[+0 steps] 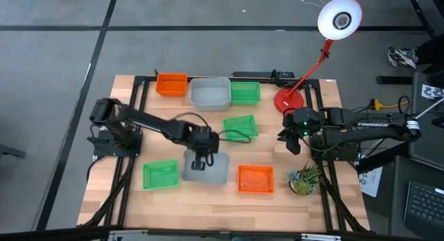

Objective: Stack baskets by color
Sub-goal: Stack the bottom gray bin on the gray bins

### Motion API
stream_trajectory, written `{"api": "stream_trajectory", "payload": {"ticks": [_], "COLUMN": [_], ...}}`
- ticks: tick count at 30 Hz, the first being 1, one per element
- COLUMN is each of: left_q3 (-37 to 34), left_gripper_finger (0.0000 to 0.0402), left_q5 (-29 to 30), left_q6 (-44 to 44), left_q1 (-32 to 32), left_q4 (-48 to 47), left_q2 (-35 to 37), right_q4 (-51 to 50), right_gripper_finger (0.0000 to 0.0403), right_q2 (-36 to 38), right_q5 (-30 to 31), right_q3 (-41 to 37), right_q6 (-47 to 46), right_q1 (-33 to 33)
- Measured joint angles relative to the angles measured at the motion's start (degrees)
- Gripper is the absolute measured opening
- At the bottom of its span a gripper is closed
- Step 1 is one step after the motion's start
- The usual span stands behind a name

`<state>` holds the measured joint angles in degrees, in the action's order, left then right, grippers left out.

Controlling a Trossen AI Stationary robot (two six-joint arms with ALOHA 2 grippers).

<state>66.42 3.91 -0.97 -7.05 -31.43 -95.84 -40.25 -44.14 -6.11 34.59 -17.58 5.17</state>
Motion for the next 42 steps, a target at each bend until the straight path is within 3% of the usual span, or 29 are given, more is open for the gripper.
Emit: {"api": "stream_trajectory", "payload": {"ticks": [5, 9, 17, 22, 28, 36, 42], "left_q3": [7.0, 12.7, 18.6, 20.9, 26.6, 38.6, 39.7], "left_gripper_finger": [0.0001, 0.0000, 0.0000, 0.0000, 0.0000, 0.0000, 0.0000], "left_q5": [7.8, 8.8, 1.5, -4.8, -10.8, -11.3, -10.7], "left_q6": [8.7, 18.9, 30.1, 36.5, 37.6, 36.9, 35.9], "left_q1": [4.2, 12.1, 32.4, 40.9, 45.8, 46.4, 46.6], "left_q4": [-7.9, -10.8, -10.3, -5.5, -3.5, -14.6, -17.9], "left_q2": [5.4, 6.0, 5.8, 5.1, -2.8, -12.5, -14.8], "right_q4": [0.0, -0.3, -0.4, -0.4, -0.1, -0.1, -0.3], "right_gripper_finger": [0.0100, 0.0100, 0.0100, 0.0100, 0.0100, 0.0100, 0.0100], "right_q2": [0.0, 0.0, 0.0, 0.0, 0.0, 0.0, 0.0], "right_q5": [0.0, 0.0, 0.0, 0.0, 0.0, 0.0, 0.0], "right_q3": [0.0, 0.0, 0.0, 0.0, 0.0, 0.0, 0.0], "right_q6": [-0.1, -0.1, -0.1, 0.0, 0.0, -0.1, 1.1], "right_q1": [0.0, 0.0, 0.0, 0.0, 0.0, 0.0, 0.0]}}
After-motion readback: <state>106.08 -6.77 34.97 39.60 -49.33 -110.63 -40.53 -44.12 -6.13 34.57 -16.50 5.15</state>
